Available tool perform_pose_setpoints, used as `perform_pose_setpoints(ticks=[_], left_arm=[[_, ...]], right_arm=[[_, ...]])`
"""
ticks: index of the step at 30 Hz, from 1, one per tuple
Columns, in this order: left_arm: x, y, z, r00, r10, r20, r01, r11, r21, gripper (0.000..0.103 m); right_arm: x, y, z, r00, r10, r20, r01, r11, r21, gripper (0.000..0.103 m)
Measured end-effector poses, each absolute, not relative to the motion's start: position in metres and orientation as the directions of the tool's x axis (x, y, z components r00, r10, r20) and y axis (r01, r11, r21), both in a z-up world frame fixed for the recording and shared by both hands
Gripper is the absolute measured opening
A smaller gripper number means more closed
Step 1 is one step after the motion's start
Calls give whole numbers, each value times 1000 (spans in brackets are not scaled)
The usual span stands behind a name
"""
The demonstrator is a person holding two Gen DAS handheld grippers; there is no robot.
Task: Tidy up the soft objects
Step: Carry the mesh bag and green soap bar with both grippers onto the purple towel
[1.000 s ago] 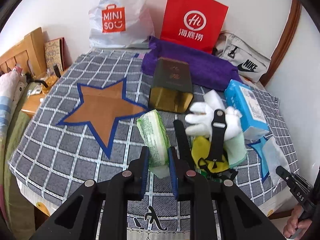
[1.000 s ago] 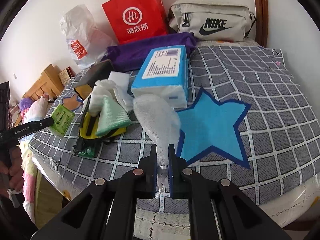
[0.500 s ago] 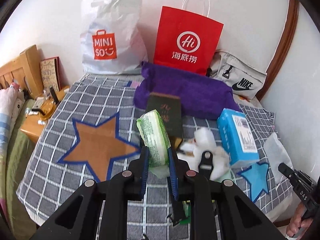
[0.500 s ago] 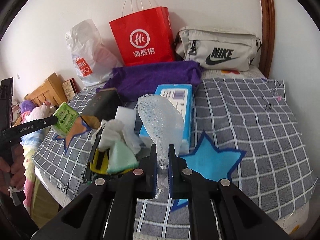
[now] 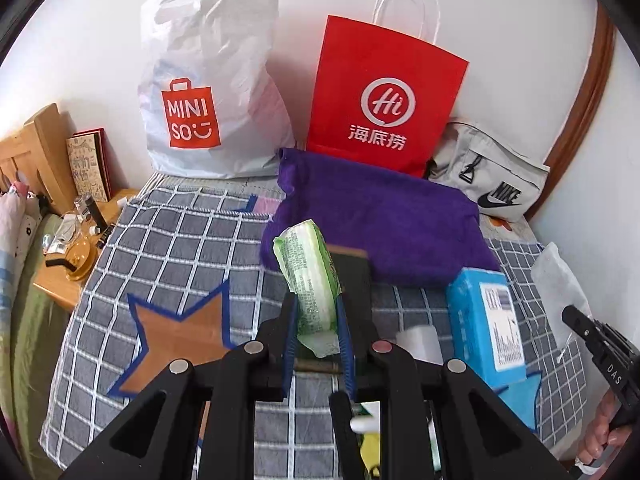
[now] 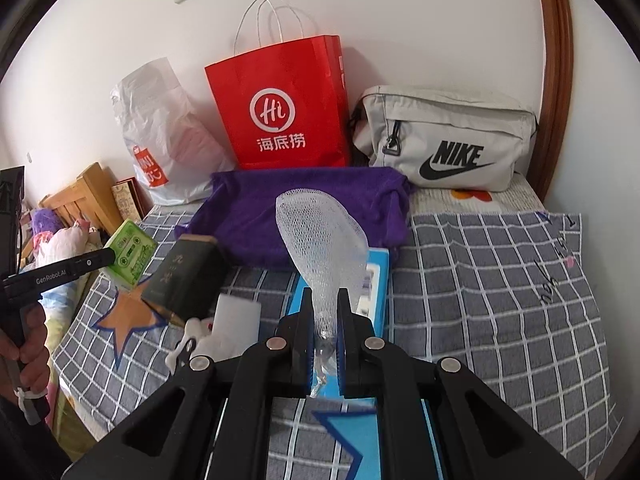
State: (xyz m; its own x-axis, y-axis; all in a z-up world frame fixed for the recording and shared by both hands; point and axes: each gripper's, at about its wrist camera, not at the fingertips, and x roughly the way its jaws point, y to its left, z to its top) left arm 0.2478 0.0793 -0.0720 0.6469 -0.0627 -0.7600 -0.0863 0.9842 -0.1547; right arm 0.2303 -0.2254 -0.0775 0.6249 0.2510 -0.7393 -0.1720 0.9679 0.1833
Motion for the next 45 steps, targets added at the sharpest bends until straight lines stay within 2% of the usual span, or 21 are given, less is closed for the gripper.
perform_pose_setpoints(ticks=[17, 36, 45], left_arm=[[348, 74, -86, 624, -79, -778, -69, 985, -155, 18], [464, 52, -135, 546, -141, -826, -42, 980, -194, 18], [487, 54, -151, 498, -167, -851, -38, 976, -215, 21]], right_arm=[[339, -207, -98, 608, 225, -761, -173, 974, 149, 9], [449, -200, -169, 492, 144, -859, -162, 984, 73, 9], [473, -198, -193, 423, 143, -895, -157, 984, 83, 9]])
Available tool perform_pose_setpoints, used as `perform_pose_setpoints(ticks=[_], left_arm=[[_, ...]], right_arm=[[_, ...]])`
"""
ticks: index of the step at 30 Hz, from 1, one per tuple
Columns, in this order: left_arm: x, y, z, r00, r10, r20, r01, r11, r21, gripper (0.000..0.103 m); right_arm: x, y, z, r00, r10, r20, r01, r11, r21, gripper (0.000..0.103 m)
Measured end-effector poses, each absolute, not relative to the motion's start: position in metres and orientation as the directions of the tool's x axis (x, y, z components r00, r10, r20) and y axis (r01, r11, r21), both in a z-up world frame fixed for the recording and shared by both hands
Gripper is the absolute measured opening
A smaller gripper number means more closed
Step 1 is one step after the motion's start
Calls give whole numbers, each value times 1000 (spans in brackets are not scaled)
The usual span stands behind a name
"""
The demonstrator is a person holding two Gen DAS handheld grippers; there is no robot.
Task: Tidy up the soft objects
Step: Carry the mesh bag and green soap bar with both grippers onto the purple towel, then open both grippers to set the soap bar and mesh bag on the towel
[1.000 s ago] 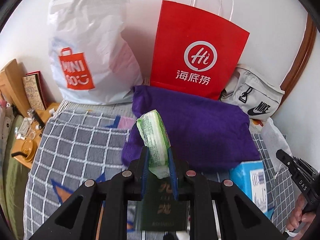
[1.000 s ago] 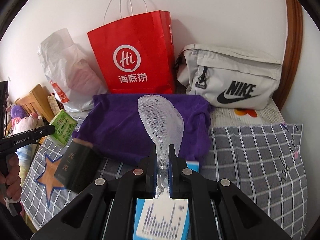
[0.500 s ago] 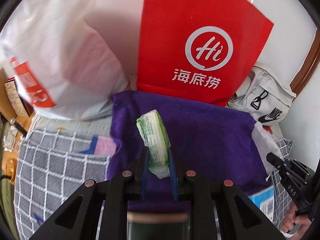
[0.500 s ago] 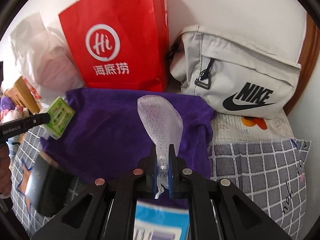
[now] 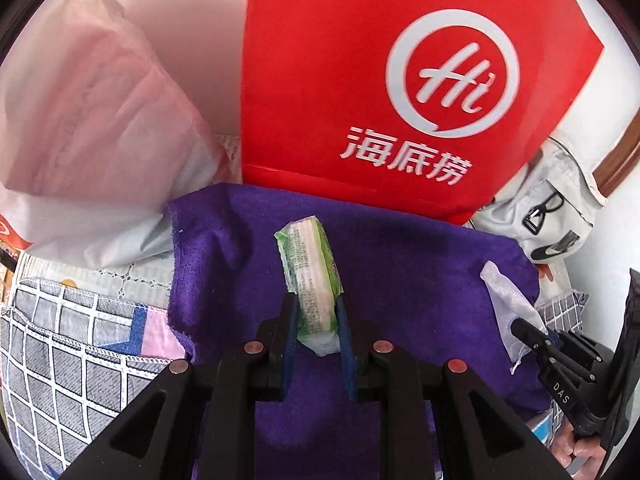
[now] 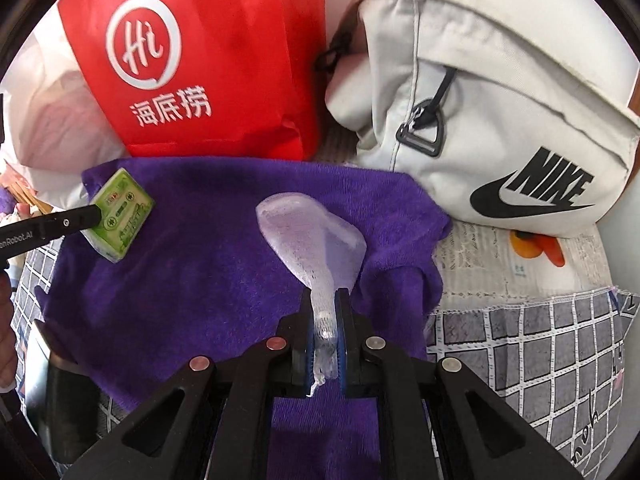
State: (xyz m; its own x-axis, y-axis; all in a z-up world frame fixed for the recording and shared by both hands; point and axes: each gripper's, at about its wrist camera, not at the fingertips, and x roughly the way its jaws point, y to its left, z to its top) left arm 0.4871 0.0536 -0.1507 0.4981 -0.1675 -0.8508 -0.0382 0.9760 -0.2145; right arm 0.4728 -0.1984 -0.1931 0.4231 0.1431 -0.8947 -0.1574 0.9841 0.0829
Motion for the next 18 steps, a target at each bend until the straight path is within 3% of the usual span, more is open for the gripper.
perform_pose_setpoints(ticks=[3, 6, 8, 11, 18], left_arm=[[489, 57, -154, 477, -166, -863, -36, 977, -209, 21], [489, 59, -157, 446, -146, -883, -45, 982, -185, 34], [487, 61, -157, 431, -132, -893, -46, 985, -168, 42], [477, 64, -148, 447, -124, -886, -40, 987, -159, 53], [440, 68, -115, 496, -48, -867, -65, 994, -93, 63]], right_arm=[[473, -199, -196, 414, 160, -896, -152, 983, 105, 10], [474, -199, -197, 411, 182, -893, -168, 978, 122, 19], [472, -197, -195, 406, 194, -893, -177, 975, 132, 50], [462, -192, -187, 426, 212, -879, -199, 970, 138, 71], [435, -196, -162, 430, 168, -887, -161, 981, 108, 76]])
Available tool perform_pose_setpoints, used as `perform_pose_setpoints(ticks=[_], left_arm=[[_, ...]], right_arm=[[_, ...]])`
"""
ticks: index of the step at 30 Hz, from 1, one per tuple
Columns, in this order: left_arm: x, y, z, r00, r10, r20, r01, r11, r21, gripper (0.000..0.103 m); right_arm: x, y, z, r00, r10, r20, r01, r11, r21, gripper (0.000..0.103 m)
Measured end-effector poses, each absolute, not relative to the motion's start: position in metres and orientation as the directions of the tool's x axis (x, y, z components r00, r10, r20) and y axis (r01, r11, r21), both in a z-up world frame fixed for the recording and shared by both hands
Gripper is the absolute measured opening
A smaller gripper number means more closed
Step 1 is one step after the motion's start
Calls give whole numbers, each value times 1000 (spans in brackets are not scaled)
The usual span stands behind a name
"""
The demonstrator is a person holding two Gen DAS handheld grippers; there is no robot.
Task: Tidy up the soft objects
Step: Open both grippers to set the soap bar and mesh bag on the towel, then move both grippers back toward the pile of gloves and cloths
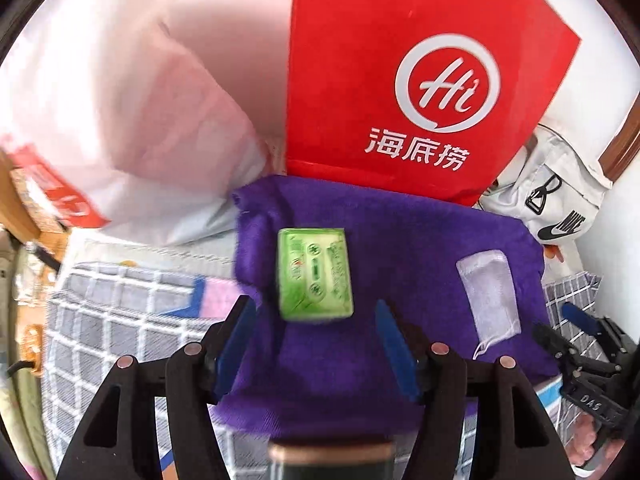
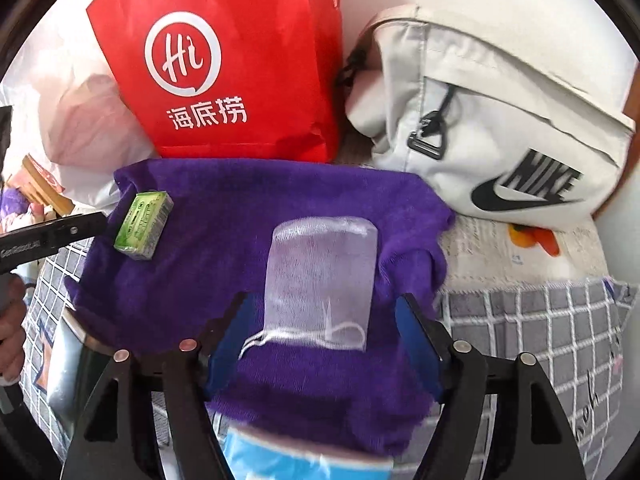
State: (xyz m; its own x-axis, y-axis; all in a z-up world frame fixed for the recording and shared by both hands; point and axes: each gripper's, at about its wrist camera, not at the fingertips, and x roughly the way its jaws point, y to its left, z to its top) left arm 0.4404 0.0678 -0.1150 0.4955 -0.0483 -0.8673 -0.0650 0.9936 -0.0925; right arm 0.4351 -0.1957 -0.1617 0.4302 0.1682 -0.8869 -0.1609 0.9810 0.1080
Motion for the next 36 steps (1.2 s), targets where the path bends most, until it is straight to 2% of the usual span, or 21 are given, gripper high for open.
perform_pose_setpoints(ticks=[3, 5, 9, 19, 25, 29, 36], left_arm=[[420, 66, -101, 511, -11, -860, -72, 996, -55, 70], [405, 66, -93, 516, 3, -856, -75, 996, -41, 71], [371, 66, -83, 524, -23, -852, -74, 995, -72, 73], [278, 56, -71, 584, -44, -811, -52, 995, -90, 73], [224, 50, -84, 570, -120, -813, -2, 989, -148, 73], [195, 39, -100, 570, -135, -811, 45, 990, -133, 72], [167, 19, -130, 537, -209, -817, 119, 978, -172, 71]], right_arm=[[424, -197, -146, 460, 139, -877, -143, 986, 81, 78], [411, -195, -136, 492, 113, -863, -147, 988, 46, 84], [375, -187, -117, 521, 109, -847, -197, 980, 4, 84], [284, -173, -97, 500, 257, -827, -240, 959, 153, 84], [232, -166, -101, 497, 257, -829, -272, 953, 133, 84], [199, -174, -103, 523, 236, -819, -248, 961, 119, 84], [156, -196, -107, 543, 248, -802, -223, 964, 147, 84]])
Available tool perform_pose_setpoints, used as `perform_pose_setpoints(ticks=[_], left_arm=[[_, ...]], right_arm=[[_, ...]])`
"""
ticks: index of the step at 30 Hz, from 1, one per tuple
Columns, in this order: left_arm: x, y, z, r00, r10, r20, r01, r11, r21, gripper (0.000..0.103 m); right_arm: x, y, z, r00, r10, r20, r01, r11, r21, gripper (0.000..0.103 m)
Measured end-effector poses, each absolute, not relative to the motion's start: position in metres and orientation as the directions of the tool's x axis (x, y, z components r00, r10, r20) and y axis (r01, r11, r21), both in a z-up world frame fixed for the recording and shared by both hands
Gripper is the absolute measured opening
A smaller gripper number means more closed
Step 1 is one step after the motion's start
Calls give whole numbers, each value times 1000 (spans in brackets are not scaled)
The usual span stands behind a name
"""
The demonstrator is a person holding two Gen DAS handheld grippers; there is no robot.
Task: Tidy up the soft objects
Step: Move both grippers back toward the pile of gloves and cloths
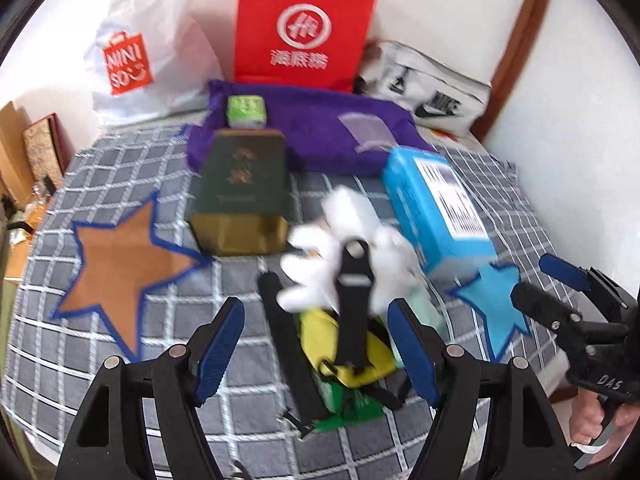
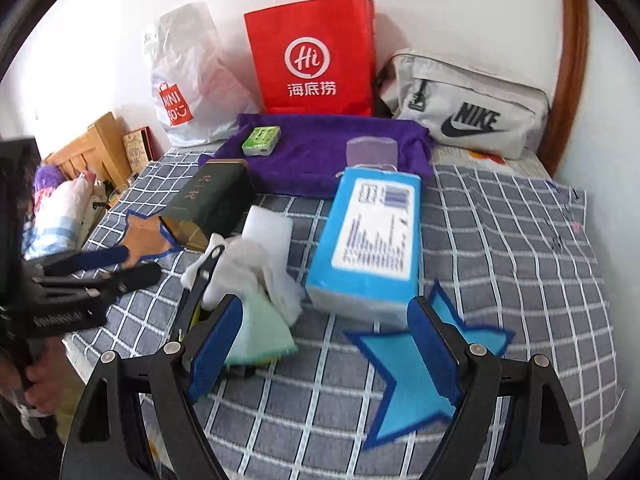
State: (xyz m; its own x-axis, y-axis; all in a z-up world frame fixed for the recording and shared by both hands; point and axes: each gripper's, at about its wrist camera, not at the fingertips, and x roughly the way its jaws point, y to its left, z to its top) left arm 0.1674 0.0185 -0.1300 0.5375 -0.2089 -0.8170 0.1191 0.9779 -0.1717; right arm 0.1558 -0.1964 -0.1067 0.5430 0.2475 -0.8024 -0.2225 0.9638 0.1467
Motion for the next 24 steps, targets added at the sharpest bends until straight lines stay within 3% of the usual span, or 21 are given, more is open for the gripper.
perform_pose_setpoints(ticks=[3, 7, 9, 13, 19, 24], left_arm=[[162, 12, -141, 523, -232, -820, 146, 972, -183, 60], [163, 6, -153, 500, -258, -826, 154, 966, -208, 59], [164, 2, -156, 493, -275, -825, 170, 961, -219, 50], [167, -2, -158, 488, -286, -825, 175, 958, -229, 46], [176, -7, -167, 472, -270, -840, 174, 962, -211, 20], [170, -1, -156, 499, -270, -824, 191, 961, -200, 20]], right_arm=[[145, -203, -111, 541, 252, -803, -210, 964, 162, 84], [132, -211, -116, 544, 243, -803, -189, 968, 165, 84], [131, -210, -118, 546, 232, -805, -194, 970, 148, 84], [127, -211, -116, 558, 219, -801, -196, 972, 129, 84], [129, -216, -127, 539, 237, -809, -163, 971, 176, 84], [132, -209, -134, 528, 225, -819, -142, 974, 176, 84]])
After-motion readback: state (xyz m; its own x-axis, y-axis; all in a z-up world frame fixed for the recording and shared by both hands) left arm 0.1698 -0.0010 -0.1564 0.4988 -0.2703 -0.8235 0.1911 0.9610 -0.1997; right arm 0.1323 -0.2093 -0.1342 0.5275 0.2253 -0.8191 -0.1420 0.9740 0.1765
